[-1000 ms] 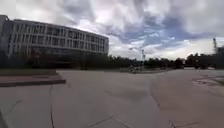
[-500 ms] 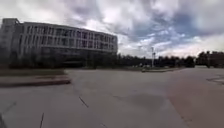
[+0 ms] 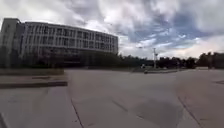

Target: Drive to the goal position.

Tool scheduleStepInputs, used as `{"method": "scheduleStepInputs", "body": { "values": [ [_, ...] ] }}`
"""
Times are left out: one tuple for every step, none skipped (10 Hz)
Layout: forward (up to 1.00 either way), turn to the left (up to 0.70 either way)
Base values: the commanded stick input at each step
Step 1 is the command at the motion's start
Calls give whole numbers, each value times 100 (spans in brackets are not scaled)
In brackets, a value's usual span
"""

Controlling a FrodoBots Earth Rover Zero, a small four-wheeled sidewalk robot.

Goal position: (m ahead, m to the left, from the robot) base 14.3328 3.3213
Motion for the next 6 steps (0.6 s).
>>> {"method": "scheduleStepInputs", "body": {
  "values": [
    [100,10],
    [100,6],
    [100,3],
    [100,2],
    [100,1],
    [100,11]
  ]
}}
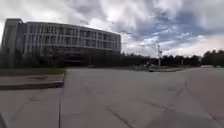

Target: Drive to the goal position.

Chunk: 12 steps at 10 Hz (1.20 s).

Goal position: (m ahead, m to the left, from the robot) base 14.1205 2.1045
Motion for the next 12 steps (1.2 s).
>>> {"method": "scheduleStepInputs", "body": {
  "values": [
    [100,31],
    [100,40],
    [100,40],
    [100,40],
    [100,24],
    [100,6],
    [100,13],
    [100,0],
    [100,2],
    [100,9],
    [100,19],
    [100,32]
  ]
}}
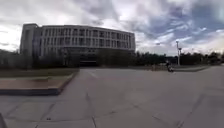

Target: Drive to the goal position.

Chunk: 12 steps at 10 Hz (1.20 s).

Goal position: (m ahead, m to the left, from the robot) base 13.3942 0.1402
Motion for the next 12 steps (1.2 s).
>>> {"method": "scheduleStepInputs", "body": {
  "values": [
    [100,3],
    [100,3],
    [100,8],
    [100,12],
    [100,1],
    [100,7],
    [100,1],
    [100,0],
    [100,0],
    [100,0],
    [100,0],
    [100,0]
  ]
}}
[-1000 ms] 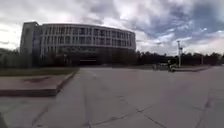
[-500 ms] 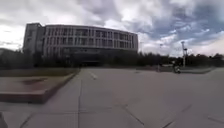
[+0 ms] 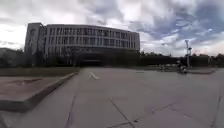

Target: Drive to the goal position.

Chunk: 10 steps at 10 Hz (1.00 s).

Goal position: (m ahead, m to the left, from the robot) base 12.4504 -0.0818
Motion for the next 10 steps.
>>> {"method": "scheduleStepInputs", "body": {
  "values": [
    [100,0],
    [100,0],
    [100,10],
    [100,7],
    [100,32],
    [100,40],
    [100,40],
    [100,25],
    [100,13],
    [100,6]
  ]
}}
